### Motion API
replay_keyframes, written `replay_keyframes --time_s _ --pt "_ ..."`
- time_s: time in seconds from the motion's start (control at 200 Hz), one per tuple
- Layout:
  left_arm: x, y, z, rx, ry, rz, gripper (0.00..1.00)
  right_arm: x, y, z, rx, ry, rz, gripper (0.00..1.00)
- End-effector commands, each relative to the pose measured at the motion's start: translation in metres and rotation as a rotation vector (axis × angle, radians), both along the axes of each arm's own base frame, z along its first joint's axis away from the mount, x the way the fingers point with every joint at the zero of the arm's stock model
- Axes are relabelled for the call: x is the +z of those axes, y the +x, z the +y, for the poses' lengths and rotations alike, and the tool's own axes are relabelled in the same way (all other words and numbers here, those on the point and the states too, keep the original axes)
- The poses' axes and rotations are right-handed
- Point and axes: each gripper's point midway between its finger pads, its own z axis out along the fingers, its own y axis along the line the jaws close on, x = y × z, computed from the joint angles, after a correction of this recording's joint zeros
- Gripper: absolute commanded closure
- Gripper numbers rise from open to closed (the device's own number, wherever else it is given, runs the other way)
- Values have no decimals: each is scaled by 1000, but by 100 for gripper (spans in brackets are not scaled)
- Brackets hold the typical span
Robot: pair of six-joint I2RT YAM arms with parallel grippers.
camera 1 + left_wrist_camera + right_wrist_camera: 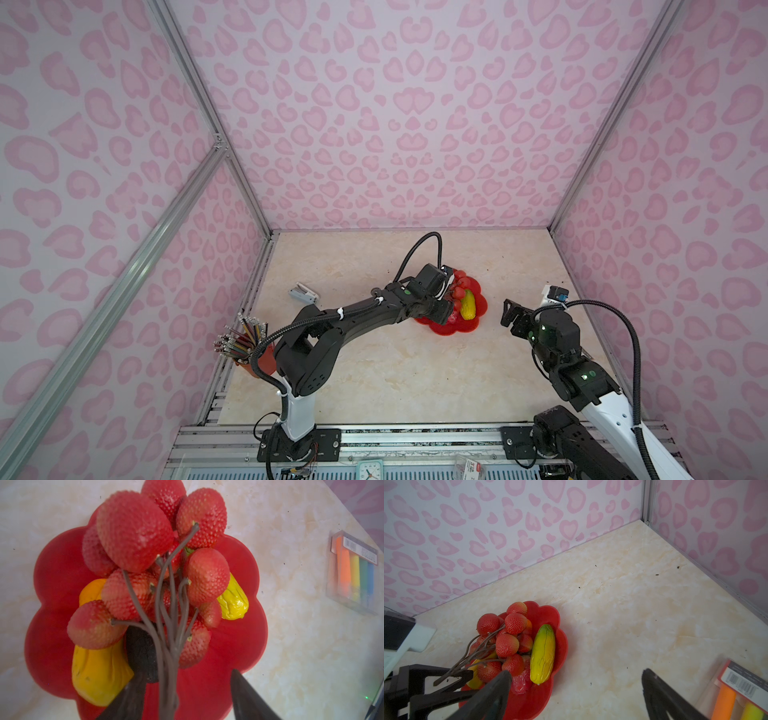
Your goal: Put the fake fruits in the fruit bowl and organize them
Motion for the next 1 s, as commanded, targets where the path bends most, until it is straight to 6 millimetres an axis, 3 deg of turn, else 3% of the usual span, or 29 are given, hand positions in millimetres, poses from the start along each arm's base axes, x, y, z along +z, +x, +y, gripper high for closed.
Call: replay_keyframes --time_s 0.0,0.11,0.17,0.2,0.305,0.38,0.445,0.53,0.63,0.725,0.84,0.995 --pt "31 3 -3 5 -72 -61 3 5 2 1 6 -6 -13 2" --pt "58 2 3 22 -117 -112 3 6 4 1 8 -11 -18 2" --pt "84 2 6 35 -164 -162 3 7 5 0 8 -19 -22 2" --pt "84 -1 13 44 -165 -171 3 8 6 -1 6 -24 -25 2" --pt "127 -3 31 85 -228 -280 3 14 10 -2 13 -50 -28 2" --pt "157 -3 53 147 -265 -400 3 16 17 -5 10 -67 -23 2" --pt "185 -9 85 224 -309 -535 3 17 26 -9 3 -90 -19 2" --pt "195 -19 141 372 -310 -697 3 13 41 -17 -13 -137 -3 2" --pt "182 -31 202 499 -210 -869 3 -1 57 -28 -45 -203 11 1" --pt "140 -35 256 637 -80 -950 3 -16 67 -39 -78 -312 15 1" --pt "91 -31 315 810 24 -886 3 -34 73 -54 -146 -422 19 1" --pt "70 -25 379 998 40 -886 3 -51 71 -66 -208 -498 -62 1"
